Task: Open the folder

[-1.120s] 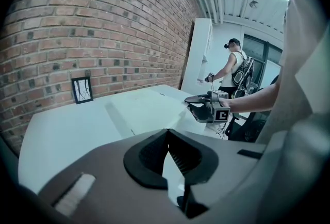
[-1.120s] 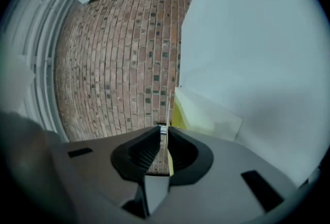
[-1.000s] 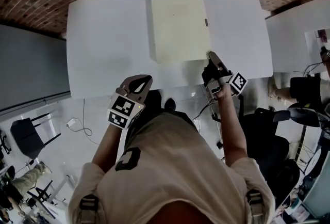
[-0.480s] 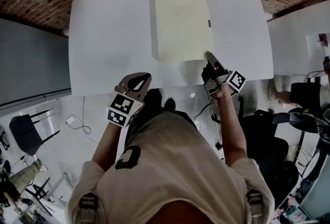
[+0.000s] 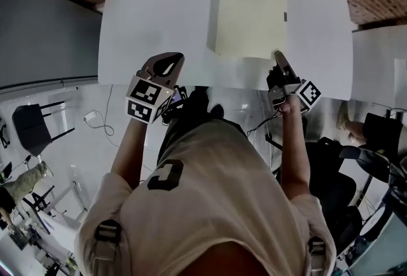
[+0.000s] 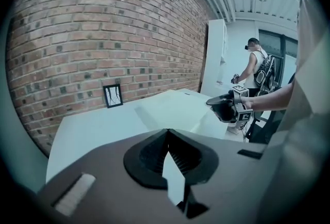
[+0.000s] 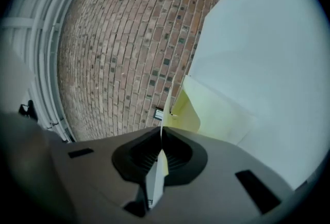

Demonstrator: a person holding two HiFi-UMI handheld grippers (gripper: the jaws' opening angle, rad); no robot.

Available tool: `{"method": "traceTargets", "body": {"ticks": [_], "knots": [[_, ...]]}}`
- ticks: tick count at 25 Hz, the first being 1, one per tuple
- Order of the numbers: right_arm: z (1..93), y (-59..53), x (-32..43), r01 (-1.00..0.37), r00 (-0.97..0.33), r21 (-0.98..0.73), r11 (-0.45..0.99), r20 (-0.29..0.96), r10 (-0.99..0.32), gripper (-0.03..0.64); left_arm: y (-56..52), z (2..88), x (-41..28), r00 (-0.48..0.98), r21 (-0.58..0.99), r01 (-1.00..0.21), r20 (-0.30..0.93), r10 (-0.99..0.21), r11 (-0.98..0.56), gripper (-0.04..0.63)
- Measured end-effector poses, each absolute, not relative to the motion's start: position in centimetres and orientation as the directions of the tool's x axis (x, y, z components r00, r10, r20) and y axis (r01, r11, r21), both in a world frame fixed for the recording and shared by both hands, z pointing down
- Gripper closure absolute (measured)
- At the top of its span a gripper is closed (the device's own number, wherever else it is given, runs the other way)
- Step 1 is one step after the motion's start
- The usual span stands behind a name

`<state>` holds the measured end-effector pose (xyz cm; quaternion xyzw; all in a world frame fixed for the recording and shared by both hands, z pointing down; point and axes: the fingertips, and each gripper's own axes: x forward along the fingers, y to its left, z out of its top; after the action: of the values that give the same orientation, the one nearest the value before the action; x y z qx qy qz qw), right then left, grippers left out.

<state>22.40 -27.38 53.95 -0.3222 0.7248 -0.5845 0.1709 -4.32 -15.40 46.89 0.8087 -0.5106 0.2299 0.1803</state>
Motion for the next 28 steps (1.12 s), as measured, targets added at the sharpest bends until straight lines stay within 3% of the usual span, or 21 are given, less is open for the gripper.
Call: {"method": "traceTargets", "body": {"ticks": [7,16,28], "knots": [[52.7,-26.8,20.7,-0.257,-0.742,-0.954,0.152,0.094,-0.664,0.611,-14.6,45.5,-6.3,0.333,0.032,-0.928,0.519,-0.787,-0.372,0.592],[51.6,-25.5,20.5,-0.245,-0.755,-0.954,0.170,0.078,-0.652,0.611,-12.3,44.3,-3.5,0.353,0.029,-0.919,0.507,-0.786,-0.393,0.592],[52.6,-24.3,22.2,-0.259,-0.731,-0.963,0.076,0.143,-0.667,0.611,-9.5,42.3,0.1,0.328,-0.035,-0.914,0.522,-0.787,-0.404,0.592]]}}
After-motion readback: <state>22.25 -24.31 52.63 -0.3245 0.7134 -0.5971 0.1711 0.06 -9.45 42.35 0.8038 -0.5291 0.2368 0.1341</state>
